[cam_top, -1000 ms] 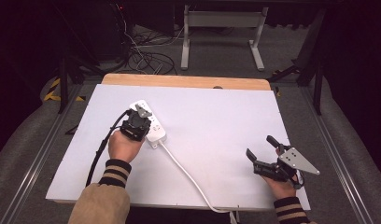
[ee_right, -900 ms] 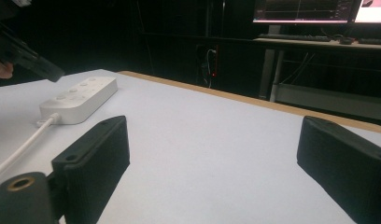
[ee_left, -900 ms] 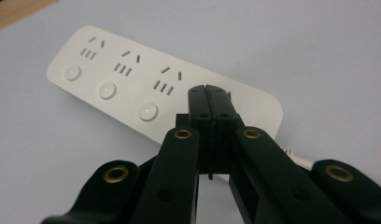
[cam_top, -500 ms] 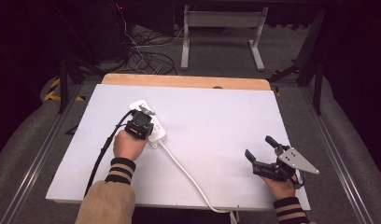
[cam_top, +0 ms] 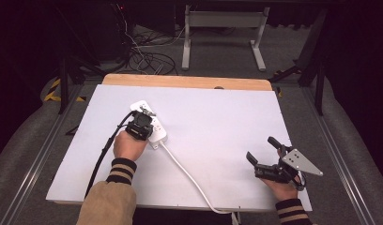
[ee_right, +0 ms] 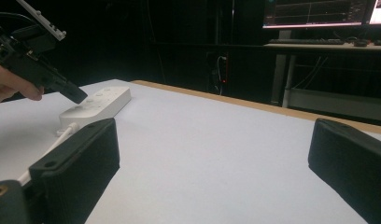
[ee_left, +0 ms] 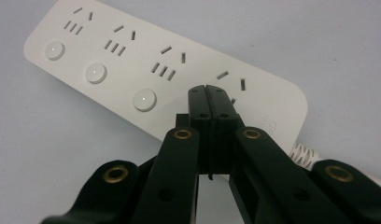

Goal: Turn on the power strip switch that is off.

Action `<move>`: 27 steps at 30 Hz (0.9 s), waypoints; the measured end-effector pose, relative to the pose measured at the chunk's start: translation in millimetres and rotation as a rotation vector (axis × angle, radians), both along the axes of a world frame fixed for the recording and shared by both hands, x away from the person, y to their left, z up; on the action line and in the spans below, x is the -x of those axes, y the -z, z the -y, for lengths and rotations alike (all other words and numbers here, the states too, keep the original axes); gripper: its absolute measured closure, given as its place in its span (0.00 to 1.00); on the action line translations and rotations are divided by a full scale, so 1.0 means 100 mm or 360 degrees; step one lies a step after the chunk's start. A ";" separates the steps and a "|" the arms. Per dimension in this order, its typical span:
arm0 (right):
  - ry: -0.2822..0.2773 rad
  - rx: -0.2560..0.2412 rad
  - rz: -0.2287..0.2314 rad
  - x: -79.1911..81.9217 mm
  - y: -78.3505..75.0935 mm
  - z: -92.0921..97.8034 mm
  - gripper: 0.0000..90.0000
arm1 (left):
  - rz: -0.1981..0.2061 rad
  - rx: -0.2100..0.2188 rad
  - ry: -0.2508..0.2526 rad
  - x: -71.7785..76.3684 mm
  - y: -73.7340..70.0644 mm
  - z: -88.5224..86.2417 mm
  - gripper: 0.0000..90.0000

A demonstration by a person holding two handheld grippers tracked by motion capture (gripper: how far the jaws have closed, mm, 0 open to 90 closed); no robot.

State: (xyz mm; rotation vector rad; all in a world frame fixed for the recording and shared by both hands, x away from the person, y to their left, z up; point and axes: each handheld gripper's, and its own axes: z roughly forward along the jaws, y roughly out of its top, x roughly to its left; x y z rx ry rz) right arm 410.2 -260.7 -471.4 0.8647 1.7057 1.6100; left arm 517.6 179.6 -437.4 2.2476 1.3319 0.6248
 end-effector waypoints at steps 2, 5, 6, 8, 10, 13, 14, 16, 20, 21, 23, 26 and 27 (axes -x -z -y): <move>0.0001 -0.0002 -0.0010 0.00 0.00 0.00 0.03 | -0.0017 0.0010 0.0009 0.00 0.01 0.00 1.00; 0.0003 -0.0002 -0.0017 0.00 0.00 0.00 0.04 | -0.0036 0.0001 -0.0003 -0.02 0.04 0.00 1.00; 0.0004 -0.0003 -0.0016 0.00 0.00 0.00 0.04 | -0.0040 0.0005 -0.0007 -0.02 0.04 0.00 1.00; 0.0003 -0.0009 -0.0018 0.00 0.00 0.00 0.04 | -0.0037 -0.0016 -0.0002 -0.02 0.04 0.00 1.00; 0.0006 -0.0010 -0.0019 0.00 0.00 0.00 0.04 | -0.0037 -0.0003 -0.0006 -0.02 0.04 0.00 1.00; 0.0008 -0.0002 -0.0020 0.00 0.00 0.00 0.04 | -0.0037 -0.0001 -0.0004 -0.02 0.04 0.00 1.00; 0.0007 0.0000 -0.0021 0.00 0.00 0.00 0.04 | -0.0042 0.0008 0.0000 -0.02 0.05 0.00 1.00; 0.0007 -0.0001 -0.0023 0.01 0.00 0.00 0.04 | -0.0046 0.0010 -0.0007 -0.02 0.05 0.00 1.00; 0.0008 -0.0002 -0.0037 0.01 0.00 -0.01 0.05 | -0.0041 0.0021 -0.0015 -0.01 0.06 0.00 1.00; 0.0004 0.0003 -0.0038 0.01 0.01 0.00 0.05 | -0.0038 0.0042 -0.0013 -0.01 0.06 -0.02 1.00; 0.0002 0.0003 -0.0039 0.01 0.01 0.00 0.05 | -0.0039 0.0064 -0.0025 0.00 0.07 -0.03 1.00; 0.0006 0.0014 -0.0037 0.01 0.01 0.00 0.05 | -0.0036 0.0068 -0.0030 0.00 0.07 -0.03 1.00; 0.0006 0.0013 -0.0034 0.01 0.01 0.00 0.05 | -0.0035 0.0067 -0.0031 0.00 0.08 -0.03 1.00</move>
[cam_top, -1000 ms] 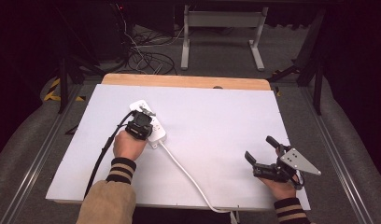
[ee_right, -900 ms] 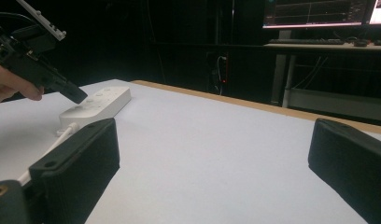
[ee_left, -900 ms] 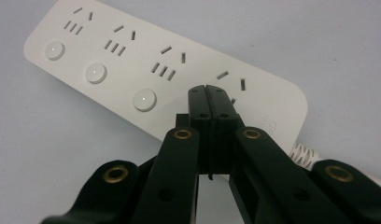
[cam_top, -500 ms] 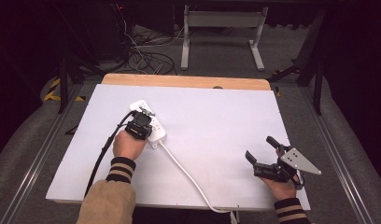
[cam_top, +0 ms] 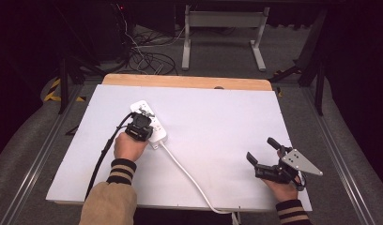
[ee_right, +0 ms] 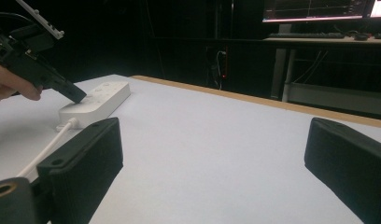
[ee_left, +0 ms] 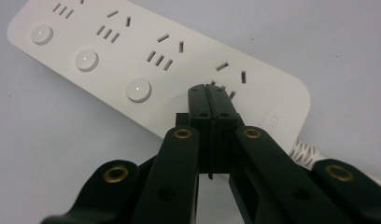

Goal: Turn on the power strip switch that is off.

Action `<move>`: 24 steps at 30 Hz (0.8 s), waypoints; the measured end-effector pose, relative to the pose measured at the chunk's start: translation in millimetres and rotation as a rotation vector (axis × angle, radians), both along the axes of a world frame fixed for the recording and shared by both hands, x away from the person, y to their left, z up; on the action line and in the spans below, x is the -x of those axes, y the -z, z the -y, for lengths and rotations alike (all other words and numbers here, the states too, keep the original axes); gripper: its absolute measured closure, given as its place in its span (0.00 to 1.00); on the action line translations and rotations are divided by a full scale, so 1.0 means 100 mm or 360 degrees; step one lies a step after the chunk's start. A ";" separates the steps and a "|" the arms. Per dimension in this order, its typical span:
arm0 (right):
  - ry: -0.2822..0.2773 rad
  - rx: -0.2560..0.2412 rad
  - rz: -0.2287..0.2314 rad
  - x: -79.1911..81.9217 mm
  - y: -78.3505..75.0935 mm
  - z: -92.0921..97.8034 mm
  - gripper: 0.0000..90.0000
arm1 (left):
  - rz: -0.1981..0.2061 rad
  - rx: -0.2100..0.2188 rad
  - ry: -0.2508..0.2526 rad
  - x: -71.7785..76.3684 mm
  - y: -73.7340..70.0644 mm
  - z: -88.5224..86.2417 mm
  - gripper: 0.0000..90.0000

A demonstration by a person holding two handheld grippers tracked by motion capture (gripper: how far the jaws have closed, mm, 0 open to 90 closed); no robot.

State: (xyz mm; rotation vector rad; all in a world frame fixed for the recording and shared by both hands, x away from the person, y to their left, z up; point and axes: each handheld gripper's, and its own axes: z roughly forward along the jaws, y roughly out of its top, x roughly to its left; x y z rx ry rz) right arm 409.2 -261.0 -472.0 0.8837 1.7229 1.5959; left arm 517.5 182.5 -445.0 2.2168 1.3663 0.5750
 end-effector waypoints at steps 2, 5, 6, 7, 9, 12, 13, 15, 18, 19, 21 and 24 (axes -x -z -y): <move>-0.0004 -0.0014 -0.0004 0.00 0.00 0.00 0.05 | 0.0004 -0.0003 0.0000 0.00 0.00 0.00 1.00; -0.0004 -0.0011 -0.0002 0.00 0.00 0.00 0.05 | 0.0001 0.0006 -0.0003 0.00 0.01 0.00 1.00; -0.0003 -0.0013 -0.0004 0.00 0.00 0.00 0.05 | 0.0002 0.0006 -0.0008 0.00 0.01 0.00 1.00; -0.0003 -0.0013 -0.0004 0.00 -0.01 0.00 0.05 | 0.0012 -0.0005 -0.0005 0.00 0.01 0.00 1.00; -0.0001 -0.0012 -0.0004 0.01 -0.01 0.00 0.05 | -0.0012 0.0059 0.0013 0.00 0.01 0.00 1.00; 0.0001 -0.0009 0.0000 0.01 -0.01 0.00 0.05 | 0.0029 -0.0007 0.0007 0.02 0.02 0.05 1.00; 0.0002 -0.0009 0.0002 0.01 -0.01 0.00 0.05 | 0.0031 -0.0006 0.0003 0.02 0.03 0.05 1.00; -0.0005 -0.0011 0.0007 0.01 -0.01 0.00 0.05 | 0.0030 -0.0004 0.0007 0.02 0.03 0.05 1.00; 0.0001 -0.0011 0.0003 0.01 -0.01 0.00 0.05 | 0.0026 -0.0002 0.0002 0.02 0.03 0.06 1.00; 0.0001 -0.0011 0.0003 0.01 -0.01 0.00 0.05 | 0.0028 -0.0024 -0.0001 0.03 0.02 0.06 1.00; 0.0005 -0.0008 0.0005 0.02 -0.01 0.01 0.05 | 0.0042 -0.0060 0.0004 0.04 0.02 0.08 1.00; 0.0008 -0.0005 0.0005 0.02 -0.02 0.01 0.05 | 0.0065 -0.0095 -0.0003 0.07 0.04 0.12 1.00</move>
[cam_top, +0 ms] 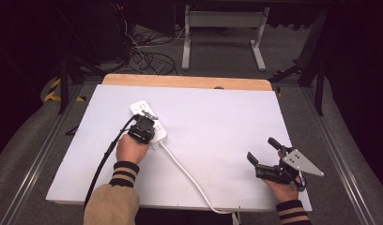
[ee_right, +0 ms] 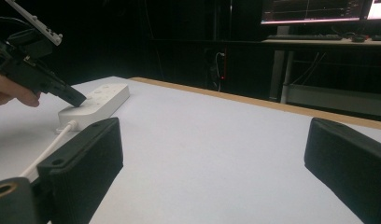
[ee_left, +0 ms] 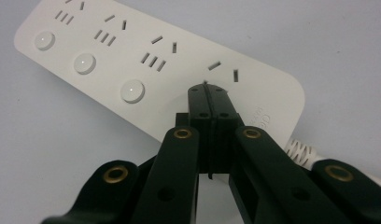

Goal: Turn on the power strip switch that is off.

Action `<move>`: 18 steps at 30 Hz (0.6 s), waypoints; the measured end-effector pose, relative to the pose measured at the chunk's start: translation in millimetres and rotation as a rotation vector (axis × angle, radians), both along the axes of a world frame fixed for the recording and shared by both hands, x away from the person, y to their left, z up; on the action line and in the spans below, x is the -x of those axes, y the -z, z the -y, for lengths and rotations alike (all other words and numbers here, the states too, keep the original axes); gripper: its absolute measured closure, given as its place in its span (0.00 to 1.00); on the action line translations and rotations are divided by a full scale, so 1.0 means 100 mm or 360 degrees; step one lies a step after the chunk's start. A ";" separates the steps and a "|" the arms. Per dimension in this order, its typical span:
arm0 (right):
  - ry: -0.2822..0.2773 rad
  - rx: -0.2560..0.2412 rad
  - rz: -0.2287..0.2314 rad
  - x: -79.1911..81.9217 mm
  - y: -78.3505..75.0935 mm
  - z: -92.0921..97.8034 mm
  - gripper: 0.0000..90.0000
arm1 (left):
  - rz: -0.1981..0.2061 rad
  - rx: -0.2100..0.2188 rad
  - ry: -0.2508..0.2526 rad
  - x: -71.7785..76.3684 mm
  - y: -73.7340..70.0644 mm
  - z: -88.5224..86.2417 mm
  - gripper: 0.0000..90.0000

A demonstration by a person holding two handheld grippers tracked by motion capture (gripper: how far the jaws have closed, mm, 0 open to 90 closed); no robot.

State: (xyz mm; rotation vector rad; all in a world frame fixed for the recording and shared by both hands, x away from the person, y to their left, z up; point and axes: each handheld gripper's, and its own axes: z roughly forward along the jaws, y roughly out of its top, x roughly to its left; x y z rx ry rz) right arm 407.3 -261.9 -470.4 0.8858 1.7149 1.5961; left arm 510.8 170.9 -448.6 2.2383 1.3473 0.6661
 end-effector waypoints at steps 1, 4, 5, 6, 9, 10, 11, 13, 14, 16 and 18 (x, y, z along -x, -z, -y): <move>0.0000 -0.0003 -0.0002 0.00 0.00 0.00 0.05 | -0.0003 0.0006 -0.0009 0.00 0.00 0.00 1.00; -0.0008 -0.0011 0.0002 0.01 -0.01 0.00 0.06 | -0.0008 0.0022 -0.0010 0.00 0.00 -0.02 1.00; -0.0004 -0.0011 0.0000 0.01 -0.01 0.00 0.06 | -0.0005 0.0016 -0.0014 0.00 0.00 -0.01 1.00; -0.0004 -0.0015 0.0003 0.01 -0.01 0.00 0.06 | -0.0003 0.0012 -0.0022 0.00 0.00 0.00 1.00; -0.0003 -0.0016 0.0004 0.02 -0.01 0.01 0.06 | 0.0013 0.0002 -0.0038 0.01 0.01 0.01 1.00; -0.0003 -0.0018 0.0001 0.02 -0.01 0.01 0.06 | 0.0014 -0.0012 -0.0048 0.02 0.01 0.01 1.00; -0.0004 -0.0018 -0.0001 0.02 -0.01 0.01 0.06 | 0.0012 -0.0031 -0.0056 0.01 0.02 -0.01 1.00; -0.0004 -0.0021 0.0003 0.03 -0.01 0.01 0.06 | 0.0024 0.0001 -0.0069 0.01 0.03 -0.07 1.00; -0.0004 -0.0026 0.0005 0.03 -0.02 0.01 0.06 | 0.0020 0.0062 -0.0064 0.02 0.04 -0.10 1.00; -0.0001 -0.0019 0.0008 0.02 -0.02 0.01 0.06 | 0.0019 0.0170 -0.0032 0.02 0.05 -0.16 1.00; -0.0001 -0.0021 0.0003 0.01 -0.02 0.01 0.06 | 0.0024 0.0154 -0.0030 0.02 0.05 -0.15 1.00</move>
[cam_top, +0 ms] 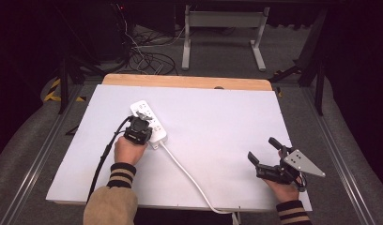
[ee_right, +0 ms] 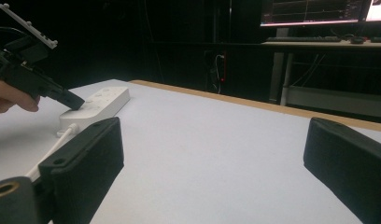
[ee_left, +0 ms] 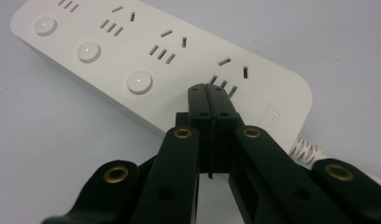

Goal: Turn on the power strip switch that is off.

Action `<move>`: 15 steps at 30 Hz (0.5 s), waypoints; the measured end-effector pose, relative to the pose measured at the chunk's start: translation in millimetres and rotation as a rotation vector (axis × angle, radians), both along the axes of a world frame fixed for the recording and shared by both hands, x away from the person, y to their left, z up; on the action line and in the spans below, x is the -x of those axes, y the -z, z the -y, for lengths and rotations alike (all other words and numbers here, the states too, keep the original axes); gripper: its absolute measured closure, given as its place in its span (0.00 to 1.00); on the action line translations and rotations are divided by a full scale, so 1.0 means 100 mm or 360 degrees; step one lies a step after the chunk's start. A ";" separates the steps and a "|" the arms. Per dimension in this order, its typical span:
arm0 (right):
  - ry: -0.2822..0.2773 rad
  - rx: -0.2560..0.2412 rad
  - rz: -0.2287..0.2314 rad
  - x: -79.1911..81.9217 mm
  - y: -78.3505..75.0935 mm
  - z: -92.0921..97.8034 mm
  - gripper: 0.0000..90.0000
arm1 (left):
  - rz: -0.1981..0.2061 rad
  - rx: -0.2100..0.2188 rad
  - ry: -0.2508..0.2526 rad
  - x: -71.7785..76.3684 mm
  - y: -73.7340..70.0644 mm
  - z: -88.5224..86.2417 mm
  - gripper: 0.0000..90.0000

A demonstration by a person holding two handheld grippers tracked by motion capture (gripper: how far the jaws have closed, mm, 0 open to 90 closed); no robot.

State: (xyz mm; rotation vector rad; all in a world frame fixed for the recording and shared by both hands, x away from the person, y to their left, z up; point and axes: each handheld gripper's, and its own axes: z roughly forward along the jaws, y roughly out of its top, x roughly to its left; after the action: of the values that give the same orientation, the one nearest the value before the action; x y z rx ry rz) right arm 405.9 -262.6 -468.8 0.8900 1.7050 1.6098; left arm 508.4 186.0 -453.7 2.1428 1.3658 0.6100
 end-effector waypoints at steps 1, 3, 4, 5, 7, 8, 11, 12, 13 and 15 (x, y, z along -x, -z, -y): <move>-0.0002 0.0001 0.0001 -0.01 0.00 0.00 0.06 | 0.0001 -0.0037 -0.0001 0.00 0.00 0.03 1.00; -0.0001 0.0002 -0.0003 -0.02 0.00 -0.02 0.06 | -0.0020 -0.0075 -0.0008 -0.01 -0.02 0.05 1.00; -0.0003 -0.0005 -0.0006 -0.02 0.00 -0.02 0.06 | -0.0025 -0.0074 -0.0013 -0.01 -0.02 0.06 1.00; -0.0007 -0.0003 -0.0008 -0.02 0.00 -0.03 0.06 | -0.0025 -0.0074 -0.0015 -0.01 -0.02 0.06 1.00; -0.0004 0.0005 -0.0007 -0.03 0.00 -0.03 0.06 | -0.0032 -0.0071 -0.0016 -0.02 -0.03 0.06 1.00; -0.0004 0.0007 -0.0006 -0.03 0.00 -0.03 0.06 | -0.0034 -0.0073 -0.0017 -0.02 -0.03 0.06 1.00; -0.0006 0.0001 -0.0007 -0.03 0.00 -0.03 0.06 | -0.0040 -0.0091 -0.0016 -0.02 -0.03 0.07 1.00; -0.0008 0.0002 -0.0007 -0.02 0.00 -0.02 0.06 | -0.0034 -0.0102 -0.0013 -0.02 -0.03 0.08 1.00; -0.0011 0.0000 -0.0006 -0.02 0.00 -0.03 0.06 | -0.0031 -0.0108 -0.0013 -0.02 -0.03 0.08 1.00; -0.0011 0.0000 -0.0004 -0.02 0.00 -0.02 0.06 | -0.0031 -0.0106 -0.0012 -0.02 -0.03 0.08 1.00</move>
State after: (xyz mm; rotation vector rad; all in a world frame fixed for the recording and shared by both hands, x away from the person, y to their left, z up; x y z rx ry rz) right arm 408.0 -260.1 -468.9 0.8872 1.7121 1.6137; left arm 510.5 178.2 -450.6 2.2021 1.3823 0.6477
